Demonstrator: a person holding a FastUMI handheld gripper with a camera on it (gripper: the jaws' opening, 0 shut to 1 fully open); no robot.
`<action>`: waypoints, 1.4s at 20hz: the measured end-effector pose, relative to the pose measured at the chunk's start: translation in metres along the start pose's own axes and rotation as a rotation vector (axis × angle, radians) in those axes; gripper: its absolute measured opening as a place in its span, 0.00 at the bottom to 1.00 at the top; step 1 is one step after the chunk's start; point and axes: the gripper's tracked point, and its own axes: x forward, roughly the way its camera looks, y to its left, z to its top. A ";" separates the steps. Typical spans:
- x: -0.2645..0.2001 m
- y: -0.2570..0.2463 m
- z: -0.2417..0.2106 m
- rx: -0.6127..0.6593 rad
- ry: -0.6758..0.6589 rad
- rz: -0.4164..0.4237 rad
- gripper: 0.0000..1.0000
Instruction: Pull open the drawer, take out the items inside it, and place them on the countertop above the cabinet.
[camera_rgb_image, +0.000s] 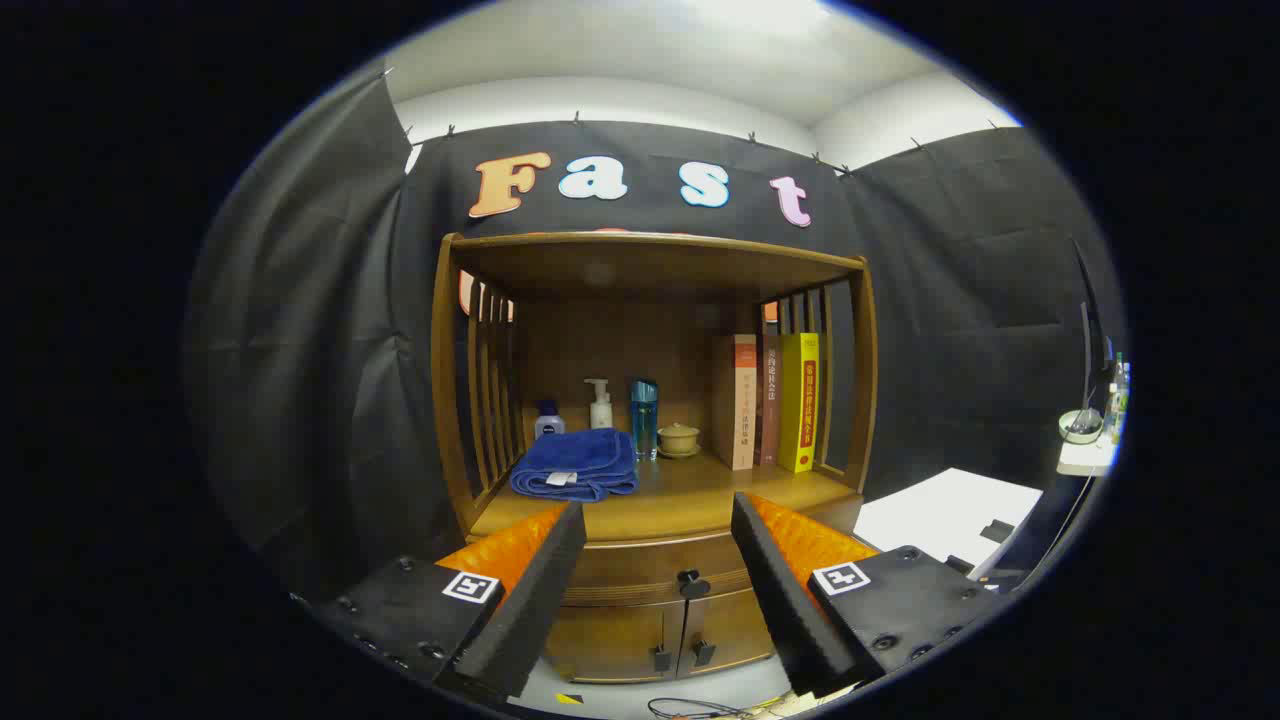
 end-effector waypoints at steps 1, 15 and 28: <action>0.004 0.005 0.003 -0.009 -0.005 0.017 0.98; 0.018 -0.001 0.040 -0.068 -0.060 0.060 0.99; 0.047 -0.014 0.012 -0.160 -0.053 0.044 0.99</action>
